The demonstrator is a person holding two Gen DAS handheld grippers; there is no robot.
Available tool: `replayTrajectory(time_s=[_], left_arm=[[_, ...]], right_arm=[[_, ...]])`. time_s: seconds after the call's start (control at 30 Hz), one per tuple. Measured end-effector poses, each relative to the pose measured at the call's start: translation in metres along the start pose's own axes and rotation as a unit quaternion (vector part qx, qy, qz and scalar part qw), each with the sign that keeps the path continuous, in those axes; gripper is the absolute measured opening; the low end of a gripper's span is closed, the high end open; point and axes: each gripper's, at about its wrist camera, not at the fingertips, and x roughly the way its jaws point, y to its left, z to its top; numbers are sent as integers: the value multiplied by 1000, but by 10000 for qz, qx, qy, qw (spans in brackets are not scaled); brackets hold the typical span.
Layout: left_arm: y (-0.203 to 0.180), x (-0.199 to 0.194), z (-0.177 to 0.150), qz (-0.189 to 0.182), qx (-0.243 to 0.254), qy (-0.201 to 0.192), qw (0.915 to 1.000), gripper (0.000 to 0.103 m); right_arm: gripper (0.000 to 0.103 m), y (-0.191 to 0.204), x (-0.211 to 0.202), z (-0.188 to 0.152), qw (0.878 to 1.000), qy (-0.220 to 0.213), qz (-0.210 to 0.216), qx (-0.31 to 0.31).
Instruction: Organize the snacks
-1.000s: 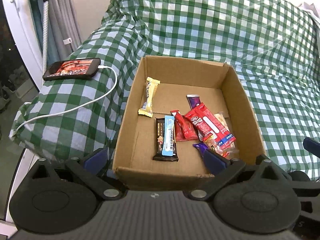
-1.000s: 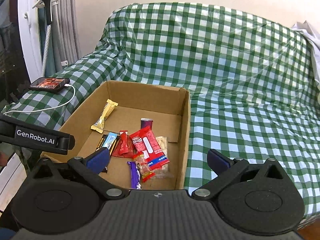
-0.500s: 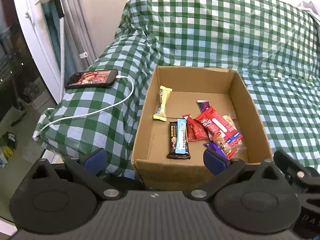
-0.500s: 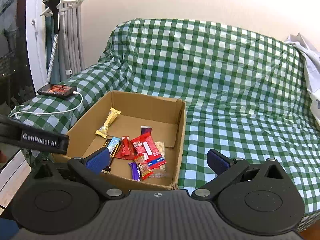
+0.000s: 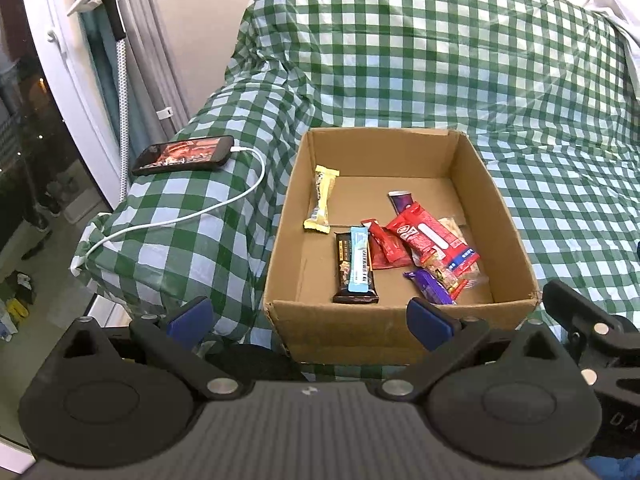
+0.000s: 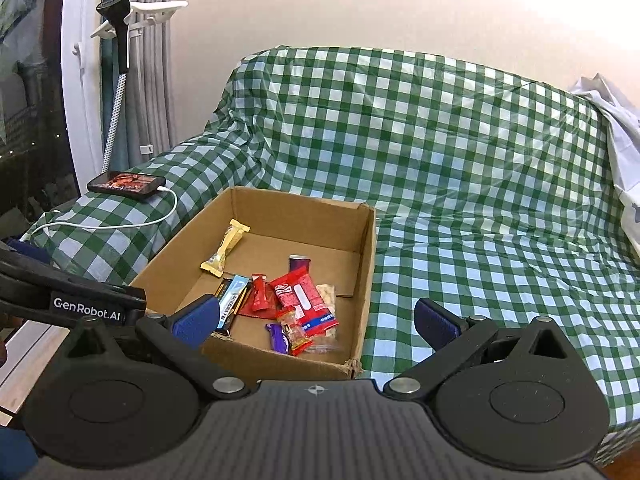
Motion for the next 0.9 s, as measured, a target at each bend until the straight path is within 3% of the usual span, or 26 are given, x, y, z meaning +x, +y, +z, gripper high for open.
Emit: replayTrajectory(time_s=[0.9], left_arm=[[-4, 12, -1, -28, 57, 318, 9995, 103]], right_arm=[[102, -10, 7, -3, 9998, 188, -41, 62]])
